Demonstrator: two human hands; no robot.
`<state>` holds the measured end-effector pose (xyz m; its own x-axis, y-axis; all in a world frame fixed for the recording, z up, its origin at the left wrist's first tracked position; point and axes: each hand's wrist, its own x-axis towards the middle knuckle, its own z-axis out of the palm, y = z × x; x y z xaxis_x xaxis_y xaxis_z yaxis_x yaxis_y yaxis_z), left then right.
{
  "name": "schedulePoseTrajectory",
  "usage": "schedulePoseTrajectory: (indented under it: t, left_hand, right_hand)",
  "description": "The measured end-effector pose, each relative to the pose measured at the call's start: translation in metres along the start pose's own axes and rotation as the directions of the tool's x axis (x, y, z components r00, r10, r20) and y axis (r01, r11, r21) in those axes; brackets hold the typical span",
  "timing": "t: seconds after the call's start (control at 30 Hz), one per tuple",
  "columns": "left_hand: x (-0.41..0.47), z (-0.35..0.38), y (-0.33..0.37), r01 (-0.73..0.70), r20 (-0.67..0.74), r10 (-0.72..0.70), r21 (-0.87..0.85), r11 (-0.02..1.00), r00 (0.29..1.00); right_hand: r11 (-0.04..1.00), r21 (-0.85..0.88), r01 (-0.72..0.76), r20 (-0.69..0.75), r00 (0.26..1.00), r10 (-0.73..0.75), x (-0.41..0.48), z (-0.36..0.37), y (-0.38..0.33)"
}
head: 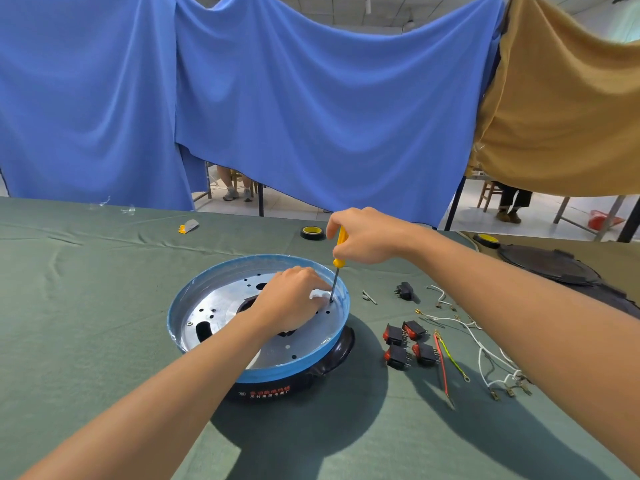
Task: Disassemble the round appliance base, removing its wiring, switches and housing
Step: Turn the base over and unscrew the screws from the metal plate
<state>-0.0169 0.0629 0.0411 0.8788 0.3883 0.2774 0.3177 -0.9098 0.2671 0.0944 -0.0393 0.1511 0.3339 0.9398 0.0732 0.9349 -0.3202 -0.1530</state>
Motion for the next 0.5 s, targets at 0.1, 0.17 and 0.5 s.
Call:
schedulePoseTrajectory:
  t: [0.1, 0.17, 0.5]
  left_hand:
    - [0.002, 0.001, 0.000, 0.006, 0.040, -0.005, -0.023, 1.000, 0.999]
    - [0.003, 0.000, 0.000, 0.019, 0.053, -0.016, -0.058, 0.998, 0.998]
    - [0.018, 0.000, 0.001, 0.083, 0.071, -0.076, -0.100, 0.992, 0.995]
  right_hand:
    - [0.998, -0.030, 0.053, 0.037, 0.998, -0.052, 0.001, -0.002, 0.001]
    - [0.995, -0.024, 0.100, 0.054, 0.994, -0.099, 0.002, -0.004, 0.003]
    - [0.994, -0.089, 0.056, -0.043, 0.997, -0.060, 0.003, 0.001, 0.014]
